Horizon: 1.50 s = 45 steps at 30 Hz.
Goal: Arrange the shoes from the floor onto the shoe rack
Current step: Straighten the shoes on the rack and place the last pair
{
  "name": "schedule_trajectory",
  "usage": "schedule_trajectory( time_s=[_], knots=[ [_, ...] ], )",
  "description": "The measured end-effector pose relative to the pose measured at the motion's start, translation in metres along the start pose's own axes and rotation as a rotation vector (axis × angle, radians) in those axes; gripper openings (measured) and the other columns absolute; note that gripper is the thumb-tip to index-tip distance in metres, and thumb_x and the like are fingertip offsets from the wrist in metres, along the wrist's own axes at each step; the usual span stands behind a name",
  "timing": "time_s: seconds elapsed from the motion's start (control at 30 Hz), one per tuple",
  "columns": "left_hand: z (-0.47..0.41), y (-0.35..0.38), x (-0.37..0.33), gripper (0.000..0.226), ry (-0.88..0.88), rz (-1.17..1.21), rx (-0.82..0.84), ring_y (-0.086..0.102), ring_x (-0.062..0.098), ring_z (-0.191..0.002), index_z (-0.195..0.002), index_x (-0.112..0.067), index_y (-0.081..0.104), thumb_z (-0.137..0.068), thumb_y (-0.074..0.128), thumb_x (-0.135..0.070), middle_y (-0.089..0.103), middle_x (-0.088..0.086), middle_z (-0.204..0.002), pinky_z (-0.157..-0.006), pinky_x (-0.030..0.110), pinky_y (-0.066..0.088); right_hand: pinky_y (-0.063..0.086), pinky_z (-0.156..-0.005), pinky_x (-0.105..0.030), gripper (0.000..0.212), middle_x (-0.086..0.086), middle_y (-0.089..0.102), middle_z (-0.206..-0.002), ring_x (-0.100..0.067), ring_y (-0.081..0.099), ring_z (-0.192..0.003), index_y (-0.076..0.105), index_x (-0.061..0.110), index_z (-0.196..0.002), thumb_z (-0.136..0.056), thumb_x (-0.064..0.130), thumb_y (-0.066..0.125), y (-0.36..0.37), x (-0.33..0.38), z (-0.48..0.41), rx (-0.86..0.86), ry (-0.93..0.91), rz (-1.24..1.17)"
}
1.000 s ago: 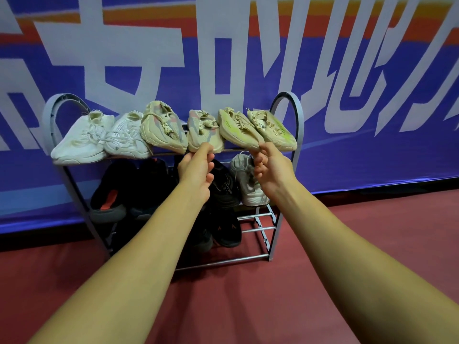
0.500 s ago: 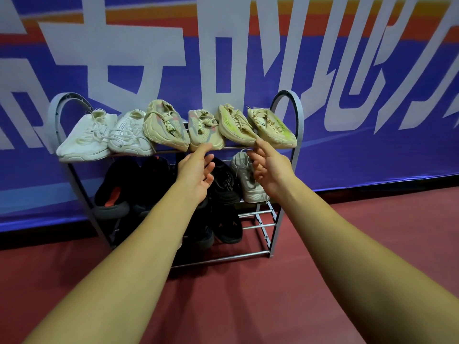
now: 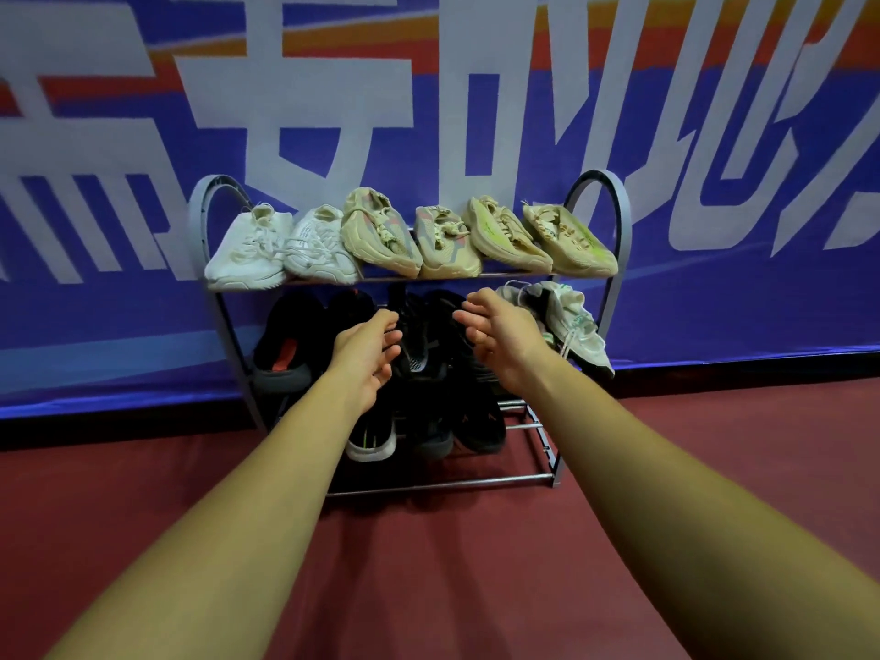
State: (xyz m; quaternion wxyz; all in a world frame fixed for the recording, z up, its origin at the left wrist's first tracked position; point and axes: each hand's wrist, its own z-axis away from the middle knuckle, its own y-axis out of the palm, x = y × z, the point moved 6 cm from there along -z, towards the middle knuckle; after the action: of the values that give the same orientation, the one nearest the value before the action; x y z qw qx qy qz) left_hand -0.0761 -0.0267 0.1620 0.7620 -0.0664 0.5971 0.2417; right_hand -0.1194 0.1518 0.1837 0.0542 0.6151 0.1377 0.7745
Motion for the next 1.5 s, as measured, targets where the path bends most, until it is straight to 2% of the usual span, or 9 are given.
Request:
schedule_trajectory(
  time_s=[0.3,0.63,0.77,0.83,0.93,1.07,1.2,1.3,1.5],
  knots=[
    [-0.015,-0.083,0.019,0.016,0.003,-0.131,-0.129,0.054,0.007,-0.063,-0.092,-0.019,0.067,-0.09,0.065,-0.034,0.066,-0.006,-0.082,-0.054,0.02,0.035,0.027,-0.049,-0.021,0.02,-0.005,0.073,-0.091,-0.004,0.044,-0.044,0.069,0.011,-0.098,-0.09,0.028,0.063,0.076,-0.056,0.001,0.102,0.061,0.128],
    [-0.035,-0.14,0.03,0.022,-0.038,-0.176,-0.244,0.051,0.008,-0.058,-0.081,-0.015,0.067,-0.089,0.067,-0.036,0.064,-0.003,-0.075,-0.051,0.021,0.033,0.034,-0.057,-0.025,0.017,-0.001,0.075,-0.091,-0.009,0.055,-0.063,0.07,0.018,-0.095,-0.09,0.032,0.061,0.128,-0.099,-0.008,0.193,0.13,0.278],
    [-0.047,-0.159,0.037,0.036,-0.114,-0.134,-0.291,0.05,0.01,-0.055,-0.074,-0.015,0.058,-0.084,0.07,-0.047,0.061,0.0,-0.073,-0.05,0.023,0.031,0.03,-0.051,-0.024,0.019,-0.005,0.073,-0.087,-0.01,0.043,-0.053,0.069,0.01,-0.096,-0.088,0.026,0.061,0.146,-0.107,-0.015,0.171,0.104,0.313],
    [-0.052,-0.161,0.041,0.039,-0.155,-0.097,-0.302,0.053,0.01,-0.057,-0.082,-0.014,0.057,-0.084,0.071,-0.051,0.063,0.002,-0.079,-0.05,0.023,0.033,0.027,-0.047,-0.023,0.02,-0.007,0.073,-0.084,-0.009,0.039,-0.049,0.069,0.008,-0.097,-0.088,0.023,0.06,0.146,-0.109,-0.02,0.138,0.094,0.32],
    [-0.058,-0.155,0.045,0.045,-0.21,-0.007,-0.277,0.062,0.012,-0.069,-0.111,-0.014,0.056,-0.087,0.068,-0.05,0.067,0.01,-0.096,-0.052,0.023,0.036,0.029,-0.049,-0.022,0.016,-0.006,0.076,-0.089,-0.009,0.047,-0.054,0.067,0.011,-0.094,-0.09,0.025,0.058,0.143,-0.112,-0.025,0.167,0.123,0.337],
    [-0.059,-0.145,0.046,0.04,-0.274,0.109,-0.268,0.058,0.011,-0.066,-0.117,-0.016,0.057,-0.087,0.068,-0.041,0.063,0.01,-0.088,-0.044,0.02,0.035,0.032,-0.052,-0.022,0.018,-0.005,0.077,-0.095,-0.01,0.054,-0.06,0.068,0.012,-0.099,-0.089,0.025,0.06,0.14,-0.11,-0.024,0.244,0.128,0.366],
    [-0.058,-0.148,0.037,0.036,-0.256,0.229,-0.278,0.049,0.007,-0.048,-0.109,-0.017,0.061,-0.079,0.065,-0.035,0.061,0.003,-0.086,-0.034,0.015,0.027,0.034,-0.058,-0.024,0.029,-0.001,0.071,-0.095,-0.011,0.055,-0.068,0.07,0.009,-0.111,-0.089,0.027,0.063,0.138,-0.106,-0.016,0.295,0.125,0.389],
    [-0.052,-0.148,0.026,0.026,-0.199,0.25,-0.237,0.044,0.005,-0.037,-0.094,-0.015,0.06,-0.077,0.061,-0.035,0.059,0.003,-0.07,-0.034,0.014,0.025,0.033,-0.057,-0.023,0.023,-0.001,0.07,-0.094,-0.01,0.054,-0.067,0.07,0.012,-0.106,-0.09,0.026,0.063,0.133,-0.1,-0.012,0.297,0.106,0.375],
    [-0.029,-0.16,0.016,0.016,-0.091,0.342,-0.257,0.026,0.012,-0.037,-0.068,-0.02,0.047,-0.071,0.052,-0.035,0.044,-0.004,-0.049,-0.041,0.019,0.019,0.035,-0.058,-0.023,0.02,-0.008,0.076,-0.111,-0.01,0.057,-0.067,0.07,0.018,-0.102,-0.09,0.033,0.064,0.113,-0.092,-0.014,0.245,0.136,0.298]
  ],
)
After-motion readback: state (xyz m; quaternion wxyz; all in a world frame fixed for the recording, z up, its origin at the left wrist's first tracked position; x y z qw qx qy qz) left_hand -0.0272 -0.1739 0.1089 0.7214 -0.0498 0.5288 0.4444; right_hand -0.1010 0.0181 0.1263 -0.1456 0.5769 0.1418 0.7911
